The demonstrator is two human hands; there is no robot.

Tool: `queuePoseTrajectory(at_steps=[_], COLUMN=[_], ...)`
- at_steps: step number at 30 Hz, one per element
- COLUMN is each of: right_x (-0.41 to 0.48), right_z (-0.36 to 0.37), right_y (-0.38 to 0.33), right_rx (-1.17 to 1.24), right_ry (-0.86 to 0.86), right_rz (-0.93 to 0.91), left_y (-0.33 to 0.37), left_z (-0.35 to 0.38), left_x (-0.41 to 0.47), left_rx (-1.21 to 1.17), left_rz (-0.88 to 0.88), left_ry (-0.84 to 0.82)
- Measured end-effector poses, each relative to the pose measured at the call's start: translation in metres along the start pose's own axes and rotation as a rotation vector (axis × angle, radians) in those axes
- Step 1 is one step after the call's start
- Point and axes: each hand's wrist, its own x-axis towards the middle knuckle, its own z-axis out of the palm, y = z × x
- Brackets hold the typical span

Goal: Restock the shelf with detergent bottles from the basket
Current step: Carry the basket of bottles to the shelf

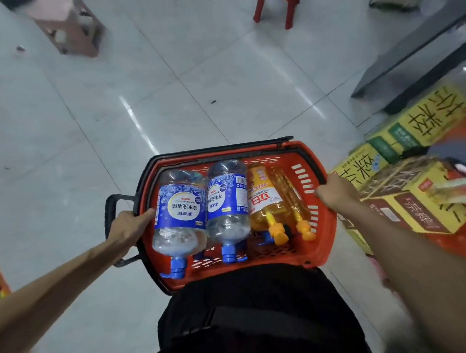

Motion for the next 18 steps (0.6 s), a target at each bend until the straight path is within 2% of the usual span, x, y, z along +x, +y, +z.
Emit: queuePoseTrajectory(at_steps=[11, 18], right_x=[0.205, 0.307], right_z=[-0.107, -0.145], right_y=[-0.171, -0.285], right_rx=[-0.073, -0.094], right_ry=[-0.138, -0.115], right_rz=[-0.147, -0.197], left_y=[0.162, 0.240], left_z=[-0.063, -0.119], left_x=[0.113, 0.198], left_rx=[-0.017, -0.113], left_rz=[-0.178, -0.171], left_ry=[0.104, 0.101])
